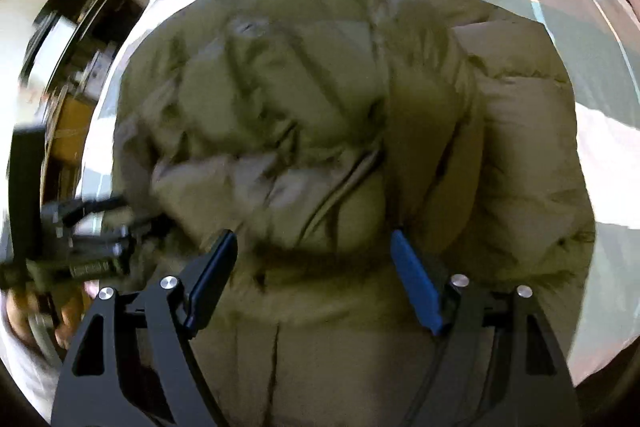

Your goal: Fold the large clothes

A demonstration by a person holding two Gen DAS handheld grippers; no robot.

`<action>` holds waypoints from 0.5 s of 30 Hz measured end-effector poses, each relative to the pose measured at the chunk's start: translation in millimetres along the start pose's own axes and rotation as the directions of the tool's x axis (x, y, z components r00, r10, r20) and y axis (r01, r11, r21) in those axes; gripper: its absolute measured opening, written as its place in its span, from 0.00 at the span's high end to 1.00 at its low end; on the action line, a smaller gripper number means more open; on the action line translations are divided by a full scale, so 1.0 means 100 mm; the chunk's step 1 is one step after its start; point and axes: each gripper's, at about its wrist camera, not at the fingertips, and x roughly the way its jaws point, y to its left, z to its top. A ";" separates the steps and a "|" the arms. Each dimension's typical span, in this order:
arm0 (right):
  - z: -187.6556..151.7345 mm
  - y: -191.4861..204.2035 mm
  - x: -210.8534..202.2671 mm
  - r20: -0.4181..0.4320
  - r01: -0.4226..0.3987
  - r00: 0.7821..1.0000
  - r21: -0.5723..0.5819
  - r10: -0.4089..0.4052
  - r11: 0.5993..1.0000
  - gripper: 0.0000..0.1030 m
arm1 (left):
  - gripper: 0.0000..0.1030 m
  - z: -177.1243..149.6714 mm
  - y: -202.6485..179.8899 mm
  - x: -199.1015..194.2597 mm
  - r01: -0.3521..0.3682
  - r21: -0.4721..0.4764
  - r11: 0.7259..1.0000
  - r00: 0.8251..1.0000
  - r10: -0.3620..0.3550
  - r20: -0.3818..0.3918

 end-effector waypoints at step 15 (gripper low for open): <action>0.09 -0.41 0.58 -0.050 0.119 0.992 0.074 -0.115 0.990 0.23 | 0.09 0.17 0.09 0.49 -0.043 -0.047 0.998 0.997 0.040 -0.061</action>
